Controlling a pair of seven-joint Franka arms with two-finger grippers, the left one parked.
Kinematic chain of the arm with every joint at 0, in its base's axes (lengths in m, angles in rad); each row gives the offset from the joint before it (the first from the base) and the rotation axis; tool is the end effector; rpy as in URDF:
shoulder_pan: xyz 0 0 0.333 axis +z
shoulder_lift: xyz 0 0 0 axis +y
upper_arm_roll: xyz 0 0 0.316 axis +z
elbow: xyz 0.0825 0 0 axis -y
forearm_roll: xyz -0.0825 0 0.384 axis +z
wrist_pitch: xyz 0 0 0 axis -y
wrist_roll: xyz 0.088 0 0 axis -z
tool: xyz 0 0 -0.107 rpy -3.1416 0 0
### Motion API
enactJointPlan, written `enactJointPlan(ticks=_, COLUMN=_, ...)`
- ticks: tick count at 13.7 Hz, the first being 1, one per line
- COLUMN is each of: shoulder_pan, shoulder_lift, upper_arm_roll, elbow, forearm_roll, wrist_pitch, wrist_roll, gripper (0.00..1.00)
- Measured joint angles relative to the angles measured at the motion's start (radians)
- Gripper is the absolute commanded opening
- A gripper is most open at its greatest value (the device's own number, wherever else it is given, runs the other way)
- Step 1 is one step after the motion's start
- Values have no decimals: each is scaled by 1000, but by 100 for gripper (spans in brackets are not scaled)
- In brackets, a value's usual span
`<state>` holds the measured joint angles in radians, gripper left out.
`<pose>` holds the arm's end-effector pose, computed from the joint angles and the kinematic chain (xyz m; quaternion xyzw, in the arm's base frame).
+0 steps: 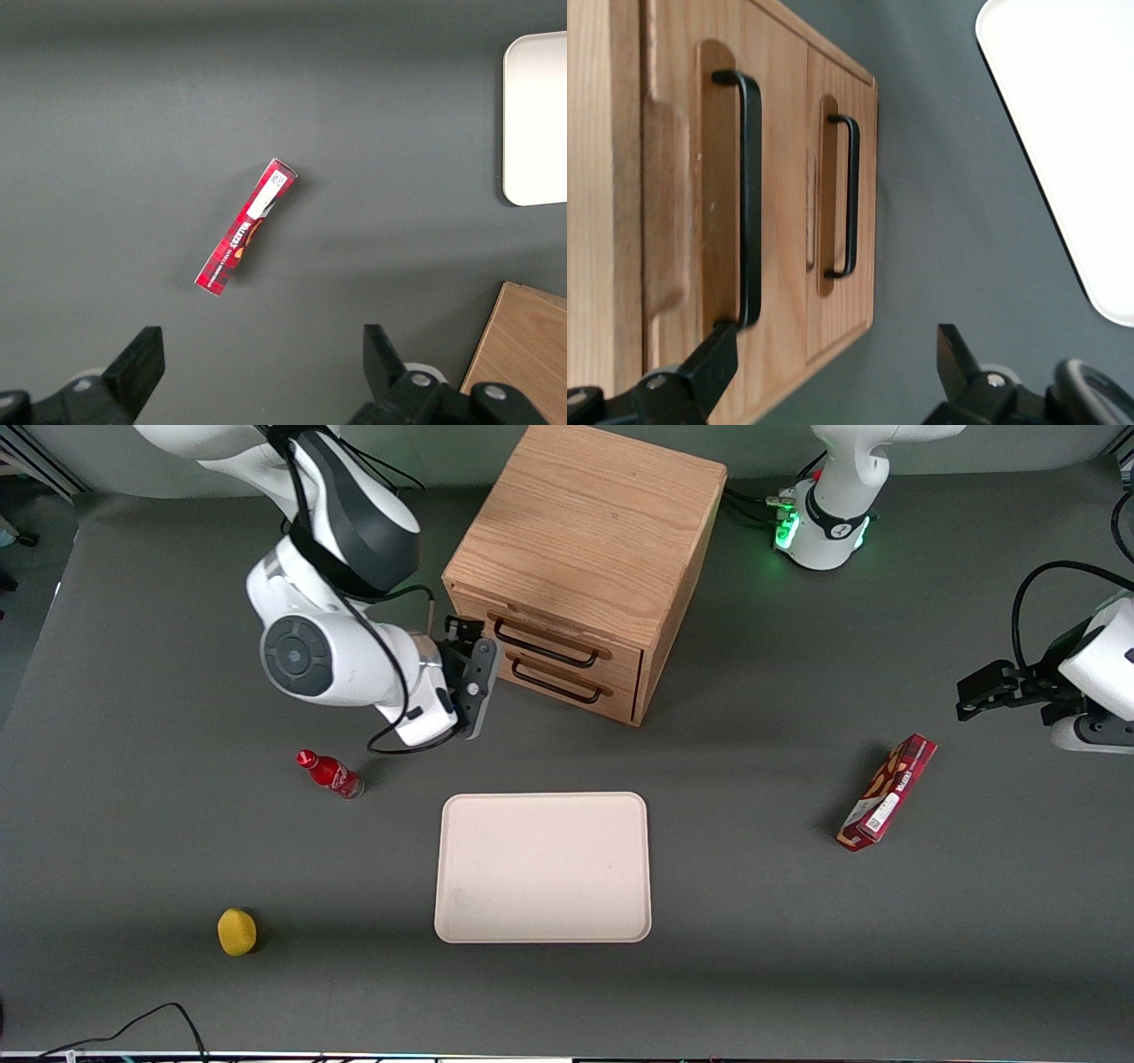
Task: Open upper drawer
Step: 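Hook the right gripper onto the upper drawer's black handle, then pull the handle outward with the right gripper, sliding the drawer open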
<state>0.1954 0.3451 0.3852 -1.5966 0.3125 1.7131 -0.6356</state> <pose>0.5283 0.3494 0.4380 -0.8202 -0.5207 0.0952 0.2170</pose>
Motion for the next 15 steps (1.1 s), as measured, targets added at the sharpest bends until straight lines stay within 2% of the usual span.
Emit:
enactJointPlan(ticks=8, shoulder_pan=15, shoulder_lift=21, upper_arm_roll=73, elbow=-87, forearm_roll=19, wrist_pitch=151, wrist_roll=162, gripper=100)
enactJointPlan(ticks=15, shoulder_pan=23, shoulder_lift=67, upper_arm_roll=94, elbow=-107, forearm_roll=20, wrist_pitch=239, wrist_roll=196, gripper=100)
